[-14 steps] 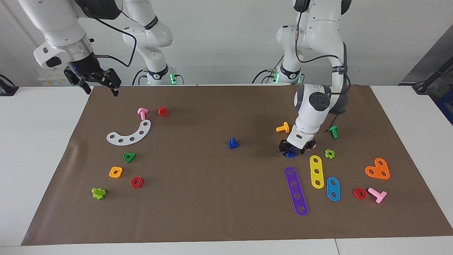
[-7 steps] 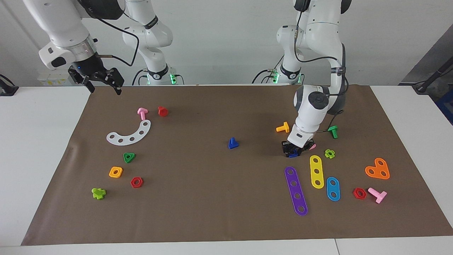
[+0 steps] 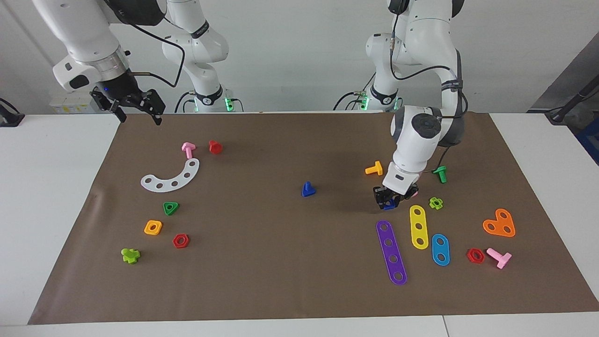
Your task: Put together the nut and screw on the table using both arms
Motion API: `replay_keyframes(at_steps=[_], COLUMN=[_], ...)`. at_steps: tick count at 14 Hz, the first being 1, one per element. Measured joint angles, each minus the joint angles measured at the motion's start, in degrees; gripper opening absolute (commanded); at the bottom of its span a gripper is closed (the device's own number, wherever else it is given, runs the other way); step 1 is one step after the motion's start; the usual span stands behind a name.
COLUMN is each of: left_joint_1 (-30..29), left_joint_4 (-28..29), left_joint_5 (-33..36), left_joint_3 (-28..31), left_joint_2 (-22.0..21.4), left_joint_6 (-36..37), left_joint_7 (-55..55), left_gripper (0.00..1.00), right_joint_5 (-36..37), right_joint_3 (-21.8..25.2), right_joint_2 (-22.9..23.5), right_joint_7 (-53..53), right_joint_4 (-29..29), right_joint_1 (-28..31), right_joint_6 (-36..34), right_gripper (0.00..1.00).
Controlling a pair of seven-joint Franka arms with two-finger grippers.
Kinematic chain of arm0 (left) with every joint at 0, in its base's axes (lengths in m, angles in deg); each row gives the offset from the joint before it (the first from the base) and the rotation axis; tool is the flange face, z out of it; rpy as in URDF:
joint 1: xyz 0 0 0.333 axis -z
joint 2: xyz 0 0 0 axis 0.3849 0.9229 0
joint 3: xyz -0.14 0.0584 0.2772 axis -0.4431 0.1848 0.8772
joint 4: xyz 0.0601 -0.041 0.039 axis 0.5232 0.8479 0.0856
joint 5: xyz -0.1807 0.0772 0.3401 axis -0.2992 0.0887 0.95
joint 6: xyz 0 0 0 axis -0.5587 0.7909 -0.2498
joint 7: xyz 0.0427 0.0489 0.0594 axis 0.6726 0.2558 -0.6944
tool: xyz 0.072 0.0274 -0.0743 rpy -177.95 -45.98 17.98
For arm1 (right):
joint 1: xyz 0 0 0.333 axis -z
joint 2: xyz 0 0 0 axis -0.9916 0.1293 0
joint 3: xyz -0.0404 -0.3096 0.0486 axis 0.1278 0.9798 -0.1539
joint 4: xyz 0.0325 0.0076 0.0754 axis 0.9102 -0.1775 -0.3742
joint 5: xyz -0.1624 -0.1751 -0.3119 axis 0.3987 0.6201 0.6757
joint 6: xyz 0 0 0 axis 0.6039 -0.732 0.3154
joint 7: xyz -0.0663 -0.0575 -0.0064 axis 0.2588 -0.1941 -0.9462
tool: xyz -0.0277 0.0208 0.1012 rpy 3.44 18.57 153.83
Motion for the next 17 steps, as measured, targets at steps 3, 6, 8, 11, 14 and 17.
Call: replay_keyframes(at_steps=[3,6,8,11,14,17], left_joint_1=[4.04,9.52,12.89,16.47,18.71,20.11], left_joint_4=[-5.07,-6.11,-6.13,-6.24,-6.31,-6.33], left_joint_5=[0.0,0.0,0.0,-0.05,-0.82,-1.59], left_joint_3=[-0.09,-0.25,-0.37,-0.43,-0.39,-0.4], left_joint_2=[0.76,1.39,1.74,1.89,2.29,3.35], left_joint_6=[4.56,4.85,4.85,4.76,3.93,2.3], left_joint_7=[-5.19,-9.13,-10.84,-12.69,-13.58,-14.08], left_gripper=[0.0,0.0,0.0,0.0,0.0,0.0], right_joint_5=[0.0,0.0,0.0,0.0,0.0,0.0], right_joint_3=[0.08,0.4,2.94,4.36,4.54,4.53], right_joint_2=[-0.01,-0.03,-0.03,-0.04,-0.04,-0.05], right_joint_7=[0.0,0.0,-0.02,-0.02,-0.02,-0.02], right_joint_4=[-0.01,-0.01,-0.01,-0.02,-0.04,-0.04], right_joint_1=[0.08,-0.63,-3.52,-4.19,-4.18,-4.37], right_joint_6=[0.0,0.0,0.0,0.0,0.0,0.01], right_gripper=[1.0,1.0,1.0,1.0,1.0,1.0])
